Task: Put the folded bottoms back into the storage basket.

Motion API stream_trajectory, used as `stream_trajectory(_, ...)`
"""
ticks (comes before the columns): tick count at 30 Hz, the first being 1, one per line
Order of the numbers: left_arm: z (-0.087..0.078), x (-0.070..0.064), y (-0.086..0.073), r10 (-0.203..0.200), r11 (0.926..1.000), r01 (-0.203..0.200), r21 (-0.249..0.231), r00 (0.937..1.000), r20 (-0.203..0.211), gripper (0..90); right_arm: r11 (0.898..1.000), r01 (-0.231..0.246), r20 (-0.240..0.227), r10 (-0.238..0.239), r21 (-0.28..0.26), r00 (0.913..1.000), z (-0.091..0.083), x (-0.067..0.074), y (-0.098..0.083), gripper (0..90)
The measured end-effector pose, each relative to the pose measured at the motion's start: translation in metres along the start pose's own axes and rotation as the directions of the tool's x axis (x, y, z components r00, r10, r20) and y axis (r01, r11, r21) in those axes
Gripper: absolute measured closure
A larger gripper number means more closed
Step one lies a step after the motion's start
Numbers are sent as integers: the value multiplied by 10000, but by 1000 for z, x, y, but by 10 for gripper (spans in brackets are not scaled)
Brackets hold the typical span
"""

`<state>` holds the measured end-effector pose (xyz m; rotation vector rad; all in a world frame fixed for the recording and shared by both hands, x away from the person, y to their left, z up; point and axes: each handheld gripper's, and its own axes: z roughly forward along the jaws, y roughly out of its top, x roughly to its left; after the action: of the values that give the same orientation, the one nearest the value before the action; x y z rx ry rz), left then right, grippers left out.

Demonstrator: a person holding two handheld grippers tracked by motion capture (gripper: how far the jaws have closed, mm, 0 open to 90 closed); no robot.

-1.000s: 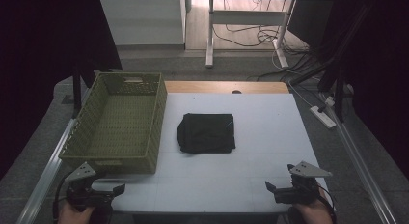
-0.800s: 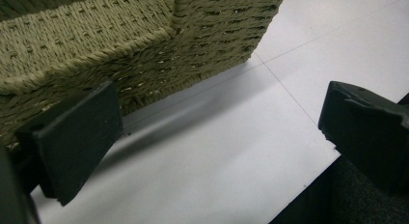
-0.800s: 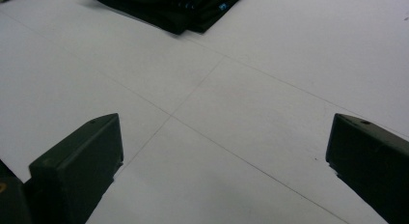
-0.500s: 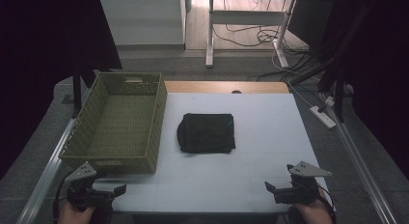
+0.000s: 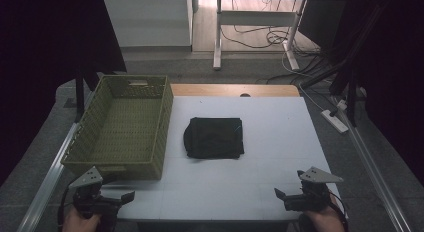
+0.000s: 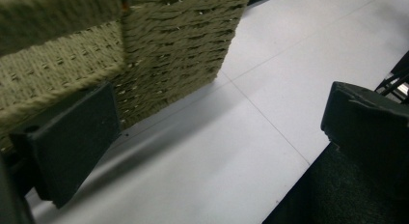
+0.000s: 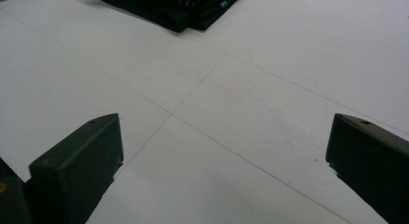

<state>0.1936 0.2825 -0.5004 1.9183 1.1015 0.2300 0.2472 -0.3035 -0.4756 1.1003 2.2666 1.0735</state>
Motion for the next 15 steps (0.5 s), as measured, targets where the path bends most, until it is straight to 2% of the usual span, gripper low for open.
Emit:
stream_trajectory(6,5,-7,4,292,9995,-289,-96,9988,384,0,10000,22,0,-22,28,10000,0,0,0,2)
stream_trajectory(11,8,-9,6,462,9989,-460,-62,9981,399,0,10000,21,-4,-21,41,10000,0,0,0,2)
stream_trajectory(15,12,-10,7,562,9984,-562,-20,9967,578,0,10000,31,2,-31,70,10000,1,0,0,2)
